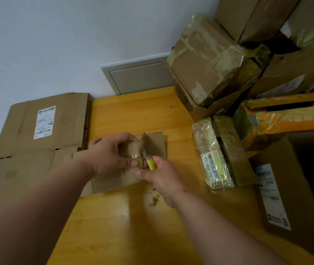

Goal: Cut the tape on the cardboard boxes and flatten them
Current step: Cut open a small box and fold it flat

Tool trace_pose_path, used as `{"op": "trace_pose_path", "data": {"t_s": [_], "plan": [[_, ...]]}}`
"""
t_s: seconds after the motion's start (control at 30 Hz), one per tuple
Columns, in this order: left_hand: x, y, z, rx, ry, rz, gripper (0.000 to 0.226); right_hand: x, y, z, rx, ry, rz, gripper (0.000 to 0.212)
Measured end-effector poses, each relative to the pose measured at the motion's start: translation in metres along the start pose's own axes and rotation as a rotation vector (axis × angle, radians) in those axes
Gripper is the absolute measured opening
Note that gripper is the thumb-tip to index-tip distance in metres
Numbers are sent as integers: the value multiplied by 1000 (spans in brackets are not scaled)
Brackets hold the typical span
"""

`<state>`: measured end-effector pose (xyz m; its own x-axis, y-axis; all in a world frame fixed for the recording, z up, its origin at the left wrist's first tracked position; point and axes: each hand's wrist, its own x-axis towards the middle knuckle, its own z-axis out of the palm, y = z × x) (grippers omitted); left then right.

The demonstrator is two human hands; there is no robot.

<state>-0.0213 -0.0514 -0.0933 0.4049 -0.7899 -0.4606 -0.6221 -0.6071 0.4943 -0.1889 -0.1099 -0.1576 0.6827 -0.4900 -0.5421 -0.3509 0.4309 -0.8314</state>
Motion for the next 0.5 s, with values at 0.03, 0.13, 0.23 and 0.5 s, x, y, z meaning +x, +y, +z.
{"op": "trace_pose_path", "data": {"t_s": [0.03, 0.13, 0.23, 0.5], "plan": [[1, -1, 0, 1, 31, 6, 48, 2, -2, 1, 14, 7, 0, 23], [5, -3, 1, -3, 92, 29, 47, 5, -3, 7, 110, 42, 23, 23], [9, -4, 0, 3, 129, 28, 44, 9, -3, 11, 263, 68, 59, 21], [23, -3, -10, -122, -18, -26, 49, 12, -5, 3, 271, 3, 17, 10]]}}
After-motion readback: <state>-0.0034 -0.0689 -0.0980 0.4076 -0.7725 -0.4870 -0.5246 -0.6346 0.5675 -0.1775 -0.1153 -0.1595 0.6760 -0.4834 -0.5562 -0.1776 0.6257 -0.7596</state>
